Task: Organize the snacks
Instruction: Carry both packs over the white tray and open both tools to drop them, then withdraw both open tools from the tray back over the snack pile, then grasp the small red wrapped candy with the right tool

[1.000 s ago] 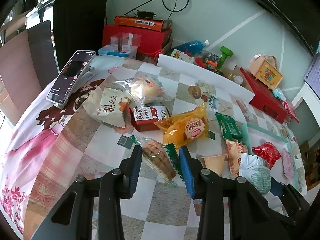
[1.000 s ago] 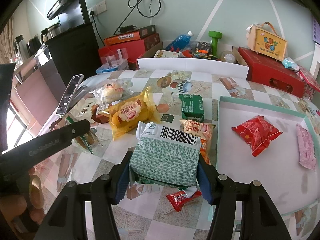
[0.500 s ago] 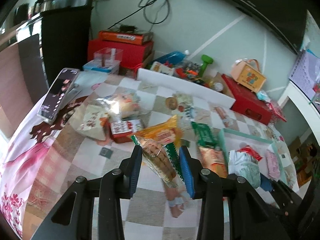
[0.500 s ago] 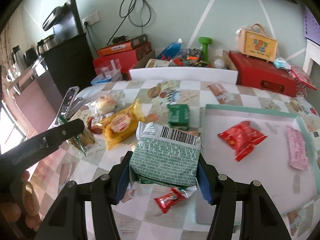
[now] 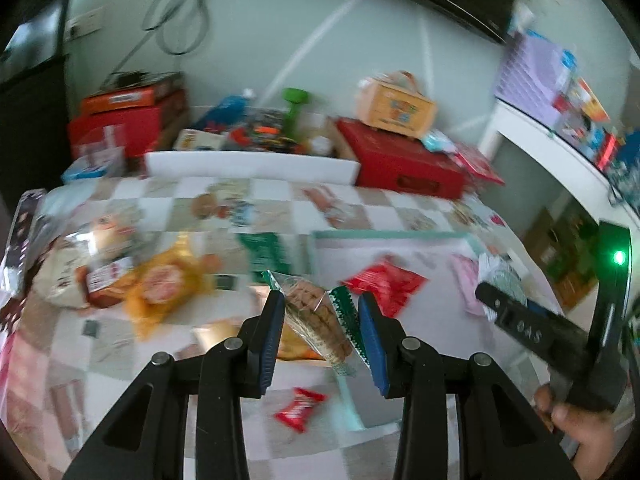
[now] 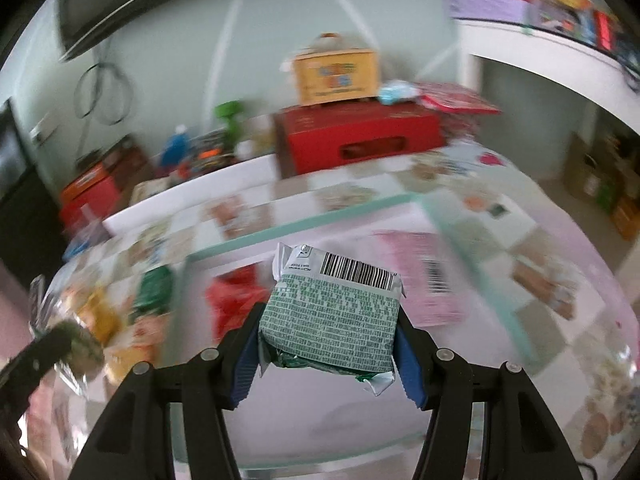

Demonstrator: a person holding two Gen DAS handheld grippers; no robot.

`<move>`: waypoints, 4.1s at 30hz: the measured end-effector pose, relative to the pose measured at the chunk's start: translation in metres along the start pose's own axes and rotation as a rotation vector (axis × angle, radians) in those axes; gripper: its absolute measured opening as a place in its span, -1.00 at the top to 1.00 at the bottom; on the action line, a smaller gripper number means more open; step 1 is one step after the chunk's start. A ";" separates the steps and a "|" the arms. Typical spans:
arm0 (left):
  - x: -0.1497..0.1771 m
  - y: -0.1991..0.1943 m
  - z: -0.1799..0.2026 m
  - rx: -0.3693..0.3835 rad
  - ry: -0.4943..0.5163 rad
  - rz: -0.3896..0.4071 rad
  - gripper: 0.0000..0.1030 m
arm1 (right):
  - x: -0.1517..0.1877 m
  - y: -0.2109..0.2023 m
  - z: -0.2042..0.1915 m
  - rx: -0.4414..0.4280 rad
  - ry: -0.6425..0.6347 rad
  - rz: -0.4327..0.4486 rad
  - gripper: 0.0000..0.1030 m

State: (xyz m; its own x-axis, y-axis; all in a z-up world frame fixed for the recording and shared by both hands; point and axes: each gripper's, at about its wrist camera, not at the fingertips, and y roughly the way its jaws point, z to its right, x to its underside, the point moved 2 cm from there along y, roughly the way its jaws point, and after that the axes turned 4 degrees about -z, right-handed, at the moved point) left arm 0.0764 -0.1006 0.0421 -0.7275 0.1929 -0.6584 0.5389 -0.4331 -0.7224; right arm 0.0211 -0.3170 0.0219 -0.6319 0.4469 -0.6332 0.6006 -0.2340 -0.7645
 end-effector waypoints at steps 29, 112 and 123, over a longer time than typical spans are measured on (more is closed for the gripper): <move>0.016 0.051 0.053 0.004 0.103 -0.119 -0.47 | 0.011 0.033 0.061 0.117 0.116 -0.138 -0.74; 0.066 0.028 -0.160 -0.381 -0.350 -0.249 -0.93 | 0.120 0.029 -0.183 -0.329 -0.645 -0.291 -0.04; 0.066 0.030 -0.159 -0.380 -0.343 -0.253 -0.93 | 0.127 0.035 -0.189 -0.338 -0.649 -0.319 0.10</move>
State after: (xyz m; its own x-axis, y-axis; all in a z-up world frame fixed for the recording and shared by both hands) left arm 0.1126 0.0394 -0.0565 -0.9157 -0.0754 -0.3947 0.3988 -0.0514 -0.9156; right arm 0.0543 -0.1054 -0.0624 -0.8950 -0.1681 -0.4131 0.3929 0.1412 -0.9087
